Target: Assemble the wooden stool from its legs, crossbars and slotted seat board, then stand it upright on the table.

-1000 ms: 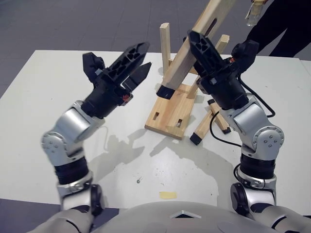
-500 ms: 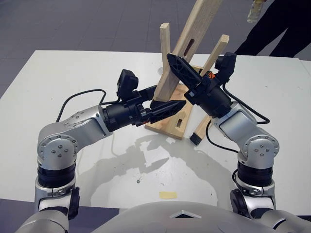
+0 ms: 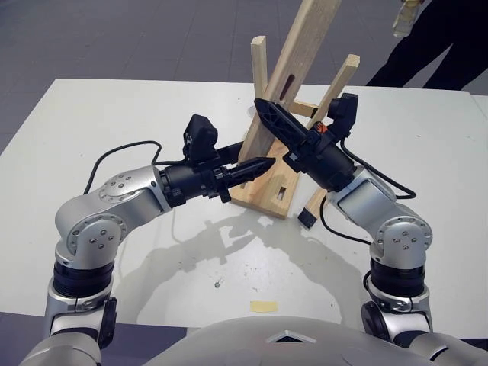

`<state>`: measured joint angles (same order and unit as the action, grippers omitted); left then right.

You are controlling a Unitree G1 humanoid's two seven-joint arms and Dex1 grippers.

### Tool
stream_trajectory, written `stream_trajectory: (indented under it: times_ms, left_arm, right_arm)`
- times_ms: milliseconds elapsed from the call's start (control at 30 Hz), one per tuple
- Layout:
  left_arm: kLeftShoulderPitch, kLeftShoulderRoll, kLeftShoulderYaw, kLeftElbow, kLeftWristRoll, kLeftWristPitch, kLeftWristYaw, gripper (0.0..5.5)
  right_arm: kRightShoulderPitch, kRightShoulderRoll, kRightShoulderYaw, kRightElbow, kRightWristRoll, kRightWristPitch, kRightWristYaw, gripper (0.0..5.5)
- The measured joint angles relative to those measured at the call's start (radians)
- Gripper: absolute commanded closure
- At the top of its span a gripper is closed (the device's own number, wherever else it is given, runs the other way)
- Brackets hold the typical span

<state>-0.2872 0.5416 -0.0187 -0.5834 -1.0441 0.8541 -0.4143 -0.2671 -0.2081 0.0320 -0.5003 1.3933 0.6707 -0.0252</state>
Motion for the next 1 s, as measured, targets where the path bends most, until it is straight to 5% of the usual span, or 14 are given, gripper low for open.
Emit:
stream_trajectory:
  times_ms: [300, 500, 800, 1000]
  left_arm:
    - [0.006, -0.002, -0.01, 0.001, 0.068, -0.024, -0.032, 4.35]
    - [0.014, -0.027, 0.034, 0.041, -0.011, 0.003, -0.03, 4.48]
    - [0.014, -0.118, 0.215, 0.227, -0.244, 0.057, 0.218, 4.48]
    - [0.125, -0.042, 0.319, 0.454, -0.519, 0.221, 0.291, 4.48]
  right_arm:
    - [0.006, -0.003, 0.002, -0.004, -0.04, 0.002, 0.035, 3.44]
    - [0.018, -0.015, 0.011, -0.01, -0.066, 0.023, 0.056, 2.33]
    - [0.067, -0.035, -0.025, -0.031, -0.016, 0.03, 0.102, 0.8]
    - [0.156, -0.08, -0.088, -0.062, 0.002, 0.027, 0.096, 0.1]
